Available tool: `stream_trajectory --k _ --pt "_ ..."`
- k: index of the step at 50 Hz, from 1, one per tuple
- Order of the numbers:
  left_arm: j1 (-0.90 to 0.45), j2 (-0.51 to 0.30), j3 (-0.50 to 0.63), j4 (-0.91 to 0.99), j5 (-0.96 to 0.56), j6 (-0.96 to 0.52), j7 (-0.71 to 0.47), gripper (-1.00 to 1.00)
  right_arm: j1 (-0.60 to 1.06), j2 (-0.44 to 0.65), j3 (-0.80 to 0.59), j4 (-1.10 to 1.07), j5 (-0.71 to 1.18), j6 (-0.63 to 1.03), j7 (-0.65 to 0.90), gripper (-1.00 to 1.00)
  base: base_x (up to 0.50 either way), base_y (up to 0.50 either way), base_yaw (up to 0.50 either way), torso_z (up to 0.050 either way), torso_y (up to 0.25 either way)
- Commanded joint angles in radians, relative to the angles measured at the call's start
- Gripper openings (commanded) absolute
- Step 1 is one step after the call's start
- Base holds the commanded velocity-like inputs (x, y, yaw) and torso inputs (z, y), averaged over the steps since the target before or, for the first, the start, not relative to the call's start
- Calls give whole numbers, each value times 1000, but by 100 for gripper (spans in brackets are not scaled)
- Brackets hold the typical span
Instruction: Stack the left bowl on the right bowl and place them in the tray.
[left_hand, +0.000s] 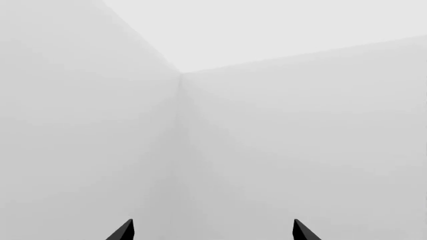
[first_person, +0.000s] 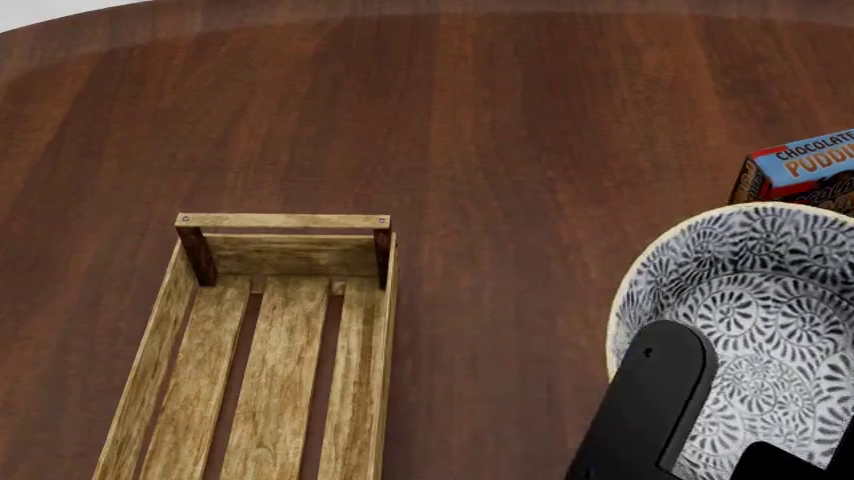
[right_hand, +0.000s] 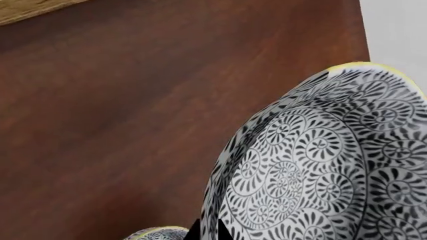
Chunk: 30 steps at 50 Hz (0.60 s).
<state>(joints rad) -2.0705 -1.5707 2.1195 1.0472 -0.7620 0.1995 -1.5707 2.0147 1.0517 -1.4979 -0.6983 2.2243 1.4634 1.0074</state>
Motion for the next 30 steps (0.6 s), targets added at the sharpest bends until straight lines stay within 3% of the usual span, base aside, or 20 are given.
stream_trajectory --k 1,13,20,30 --pt "13 0 -6 0 10 10 0 100 145 143 -101 -52 175 -5 181 -100 0 0 0 0 0" --pt "4 0 -35 0 -14 -3 0 100 193 324 -220 -85 282 23 373 -100 0 0 0 0 0" --pt "13 0 -37 0 -13 -2 0 100 187 434 -234 -95 288 73 406 -100 0 0 0 0 0" --pt "26 0 -39 0 -9 7 0 100 141 500 -238 -104 113 75 267 -100 0 0 0 0 0"
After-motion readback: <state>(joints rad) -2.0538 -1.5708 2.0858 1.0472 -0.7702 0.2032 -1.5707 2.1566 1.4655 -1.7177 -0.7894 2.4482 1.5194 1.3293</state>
